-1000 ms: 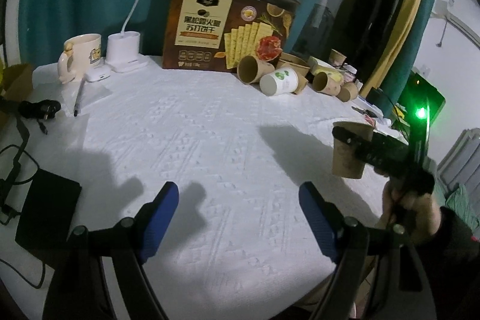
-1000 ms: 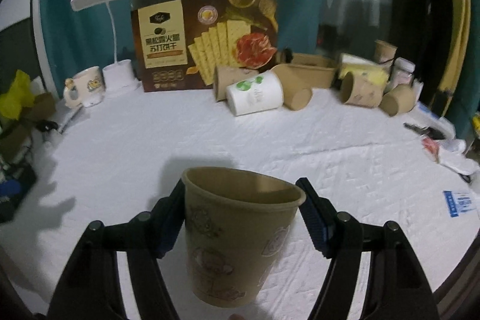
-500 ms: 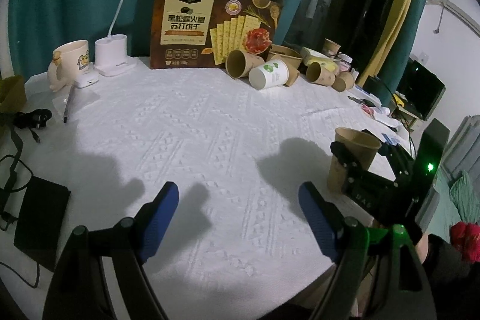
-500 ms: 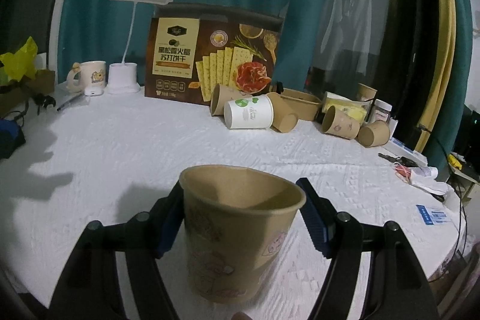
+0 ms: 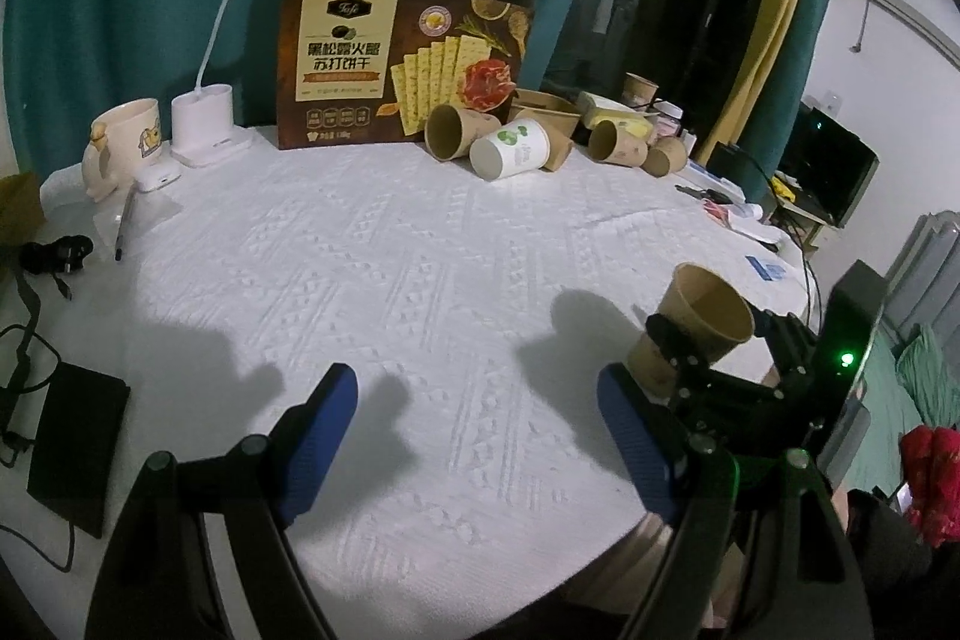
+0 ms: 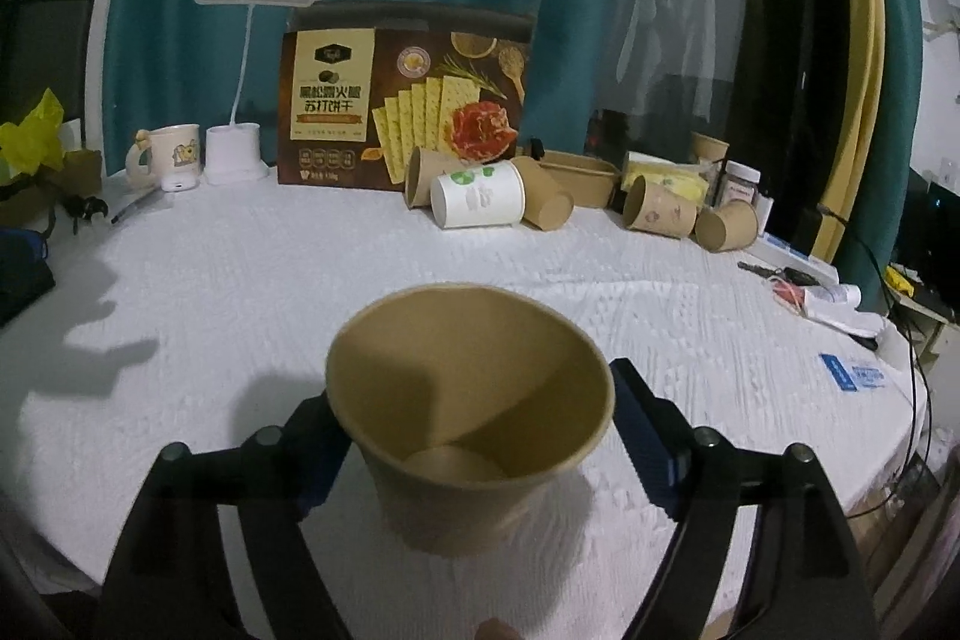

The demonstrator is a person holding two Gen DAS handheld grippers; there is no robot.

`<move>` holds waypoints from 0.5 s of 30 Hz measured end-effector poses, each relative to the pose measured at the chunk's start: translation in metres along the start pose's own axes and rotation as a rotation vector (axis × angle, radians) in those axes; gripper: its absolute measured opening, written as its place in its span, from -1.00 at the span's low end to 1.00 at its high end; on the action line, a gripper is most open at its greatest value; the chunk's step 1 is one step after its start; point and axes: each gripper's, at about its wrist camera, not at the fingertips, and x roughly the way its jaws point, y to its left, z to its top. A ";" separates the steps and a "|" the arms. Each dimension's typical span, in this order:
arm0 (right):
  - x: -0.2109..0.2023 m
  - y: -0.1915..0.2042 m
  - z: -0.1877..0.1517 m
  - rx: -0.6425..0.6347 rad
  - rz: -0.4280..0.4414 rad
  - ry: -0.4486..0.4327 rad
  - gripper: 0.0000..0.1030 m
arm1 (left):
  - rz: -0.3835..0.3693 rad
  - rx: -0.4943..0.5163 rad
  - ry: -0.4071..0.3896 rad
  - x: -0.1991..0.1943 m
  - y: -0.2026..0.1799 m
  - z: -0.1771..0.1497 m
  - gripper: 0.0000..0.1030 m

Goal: Flip cup upright
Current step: 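Lower the upright tan cup onto the tablecloth with the right tool and open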

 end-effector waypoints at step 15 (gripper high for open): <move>-0.059 -0.008 -0.015 0.096 0.011 0.064 0.55 | -0.016 0.062 -0.045 -0.022 -0.015 -0.014 0.60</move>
